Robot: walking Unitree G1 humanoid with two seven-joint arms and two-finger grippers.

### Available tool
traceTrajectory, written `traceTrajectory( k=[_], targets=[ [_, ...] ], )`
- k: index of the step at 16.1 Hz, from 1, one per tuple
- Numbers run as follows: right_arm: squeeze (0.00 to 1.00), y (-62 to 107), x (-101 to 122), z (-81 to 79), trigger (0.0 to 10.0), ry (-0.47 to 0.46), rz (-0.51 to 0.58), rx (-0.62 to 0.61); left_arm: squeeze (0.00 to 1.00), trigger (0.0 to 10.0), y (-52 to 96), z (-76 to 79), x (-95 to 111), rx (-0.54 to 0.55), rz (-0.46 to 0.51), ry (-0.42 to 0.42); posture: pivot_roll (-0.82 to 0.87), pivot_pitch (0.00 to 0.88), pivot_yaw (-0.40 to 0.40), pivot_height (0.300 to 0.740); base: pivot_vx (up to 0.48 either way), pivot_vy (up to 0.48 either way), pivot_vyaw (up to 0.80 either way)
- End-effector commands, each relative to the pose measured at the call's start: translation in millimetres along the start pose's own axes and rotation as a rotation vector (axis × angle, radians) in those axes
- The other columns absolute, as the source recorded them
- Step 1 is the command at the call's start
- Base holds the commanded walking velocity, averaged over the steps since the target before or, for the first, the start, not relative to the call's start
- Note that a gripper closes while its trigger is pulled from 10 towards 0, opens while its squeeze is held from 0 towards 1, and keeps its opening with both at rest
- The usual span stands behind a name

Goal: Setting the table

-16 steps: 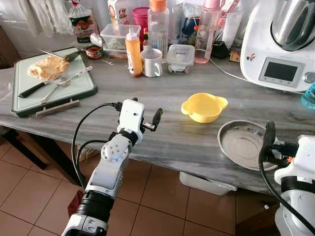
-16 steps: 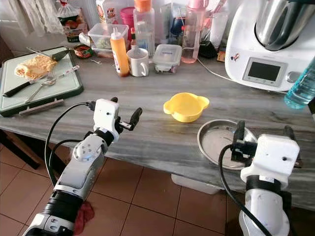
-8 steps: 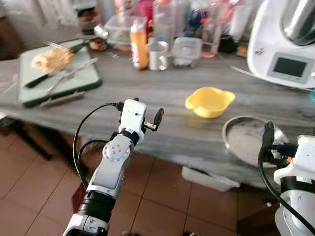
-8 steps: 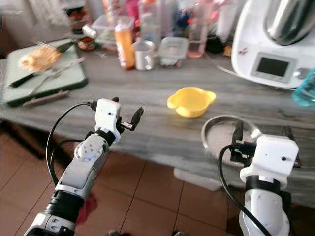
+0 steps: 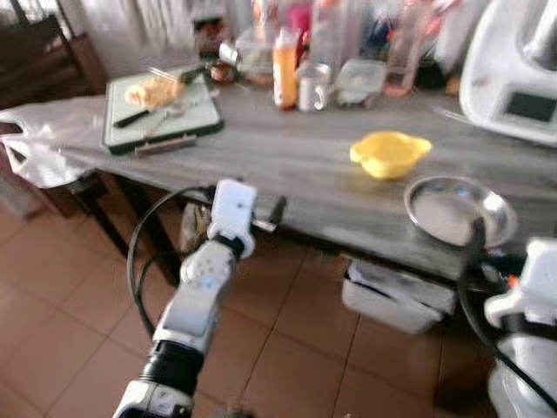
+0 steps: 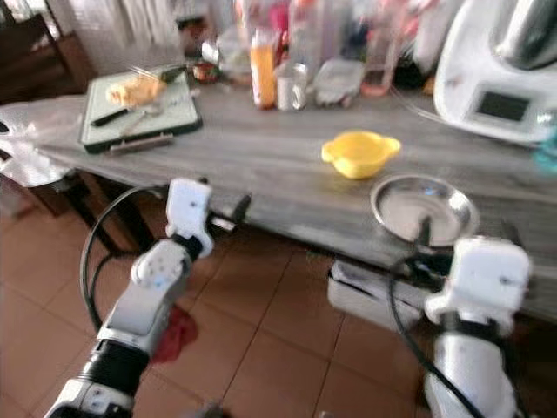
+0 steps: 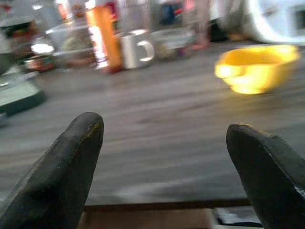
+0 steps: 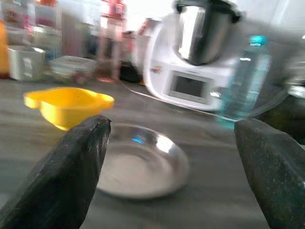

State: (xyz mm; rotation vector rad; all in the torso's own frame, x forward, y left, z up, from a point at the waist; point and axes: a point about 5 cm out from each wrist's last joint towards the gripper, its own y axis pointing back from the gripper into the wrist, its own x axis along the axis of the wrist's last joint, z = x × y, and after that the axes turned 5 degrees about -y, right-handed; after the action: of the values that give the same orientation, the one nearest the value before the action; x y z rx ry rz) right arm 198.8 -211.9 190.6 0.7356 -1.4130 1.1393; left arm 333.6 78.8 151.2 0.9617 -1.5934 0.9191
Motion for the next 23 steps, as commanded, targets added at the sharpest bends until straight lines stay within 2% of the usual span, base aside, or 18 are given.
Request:
traceTrajectory(
  k=[1, 11, 13, 17, 19, 21, 23],
  targets=[
    [0.0, 1.0, 2.5, -2.6, 10.0, -0.015, 0.009, 0.01, 0.0, 10.0, 1.1, -4.0, -0.6, 0.006, -0.008, -0.016, -0.08, 0.093, 0.029, 0.74, -0.337, 0.0, 0.0],
    [0.0, 1.0, 2.5, -2.6, 10.0, -0.015, 0.009, 0.01, 0.0, 10.0, 1.1, -4.0, -0.6, 0.006, -0.008, -0.016, -0.08, 0.093, 0.029, 0.74, -0.337, 0.0, 0.0],
    [0.0, 3.8, -2.0, 7.4, 10.0, 0.021, -0.013, 0.006, 0.0, 10.0, 2.0, -4.1, -2.8, 0.001, -0.021, -0.027, -0.07, 0.094, 0.033, 0.74, -0.339, 0.0, 0.0],
    [0.0, 3.4, -3.7, 2.7, 10.0, 0.016, -0.016, 0.014, 0.0, 10.0, 1.3, -3.0, -2.9, -0.009, -0.015, -0.033, -0.07, 0.088, 0.032, 0.74, -0.319, 0.0, 0.0],
    [0.0, 2.8, -4.1, 3.4, 10.0, 0.016, -0.017, 0.014, 0.0, 10.0, 2.2, 1.8, -2.2, -0.052, 0.009, -0.051, -0.07, 0.087, 0.034, 0.74, 0.0, 0.0, 0.0],
    [0.0, 2.5, -5.5, 3.4, 10.0, 0.017, -0.022, 0.01, 0.0, 10.0, 4.9, 8.5, -4.3, -0.123, 0.02, -0.024, -0.07, 0.087, 0.034, 0.74, 0.0, 0.0, 0.0],
    [0.0, 2.7, -6.3, 2.2, 10.0, 0.017, -0.024, 0.01, 0.0, 10.0, 6.2, 10.6, -6.7, -0.141, 0.016, -0.027, -0.07, 0.086, 0.037, 0.74, 0.0, 0.0, 0.0]
  ],
)
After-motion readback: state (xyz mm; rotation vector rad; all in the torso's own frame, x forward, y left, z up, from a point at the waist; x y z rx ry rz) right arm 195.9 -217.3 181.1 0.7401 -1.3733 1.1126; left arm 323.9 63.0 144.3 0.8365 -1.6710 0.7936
